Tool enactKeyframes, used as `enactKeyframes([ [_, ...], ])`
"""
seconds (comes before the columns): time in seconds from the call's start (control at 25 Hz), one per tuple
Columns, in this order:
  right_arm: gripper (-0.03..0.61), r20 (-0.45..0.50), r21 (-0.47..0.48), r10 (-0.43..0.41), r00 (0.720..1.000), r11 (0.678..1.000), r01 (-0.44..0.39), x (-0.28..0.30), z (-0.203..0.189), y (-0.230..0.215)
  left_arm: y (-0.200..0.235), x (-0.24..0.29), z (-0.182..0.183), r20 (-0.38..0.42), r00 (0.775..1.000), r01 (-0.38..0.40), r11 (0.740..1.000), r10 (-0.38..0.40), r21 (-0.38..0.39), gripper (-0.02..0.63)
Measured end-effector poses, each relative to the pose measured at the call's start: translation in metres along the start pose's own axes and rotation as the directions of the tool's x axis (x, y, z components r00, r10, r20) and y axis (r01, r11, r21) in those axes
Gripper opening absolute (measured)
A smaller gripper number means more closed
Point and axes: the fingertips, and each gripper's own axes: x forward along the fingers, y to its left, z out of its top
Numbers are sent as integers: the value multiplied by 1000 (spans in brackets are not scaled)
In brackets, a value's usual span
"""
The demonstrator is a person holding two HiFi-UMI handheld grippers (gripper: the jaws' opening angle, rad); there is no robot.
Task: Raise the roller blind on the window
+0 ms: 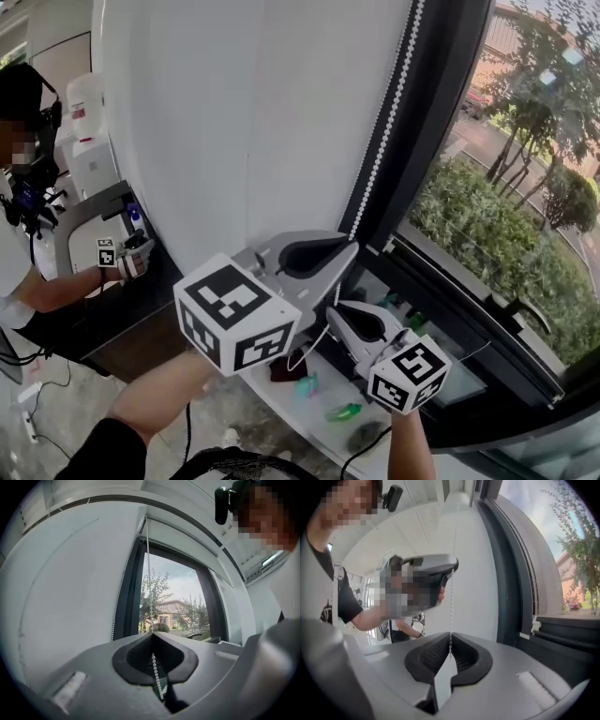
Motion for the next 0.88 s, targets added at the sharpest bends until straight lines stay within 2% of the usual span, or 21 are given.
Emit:
enactKeyframes([
  [0.04,32,43,38,12,999,999,-14,-6,10,0,2,-2,0,3,1000,-2,1000,2,-8,9],
  [0.08,89,95,80,15,995,997,-23,-13,24,-1,4,-3,0,4,1000,-7,1000,7,-11,9],
  [0.12,117,146,113,2,989,993,-19,-19,39,-4,6,-5,-2,1,1000,-15,1000,15,-7,9],
  [0.2,117,221,143,-61,973,989,30,-31,65,-11,6,-6,-14,-28,999,-21,1000,21,-1,11],
  [0.28,104,251,133,-121,960,987,89,-35,81,-15,1,-7,-37,-75,997,-20,1000,20,-2,9],
  [0.48,83,211,78,-206,955,978,194,-21,76,-14,2,-11,-103,-204,978,-42,999,36,-25,9],
  [0.56,80,196,81,-224,955,974,212,-16,68,-13,5,-15,-120,-227,973,-59,998,50,-34,11],
  [0.72,74,171,85,-263,949,964,252,-8,54,-13,20,-23,-120,-198,974,-123,992,114,-34,11],
  [0.88,71,159,93,-310,937,950,298,-5,43,-10,26,-35,-112,-159,969,-191,981,189,1,9],
])
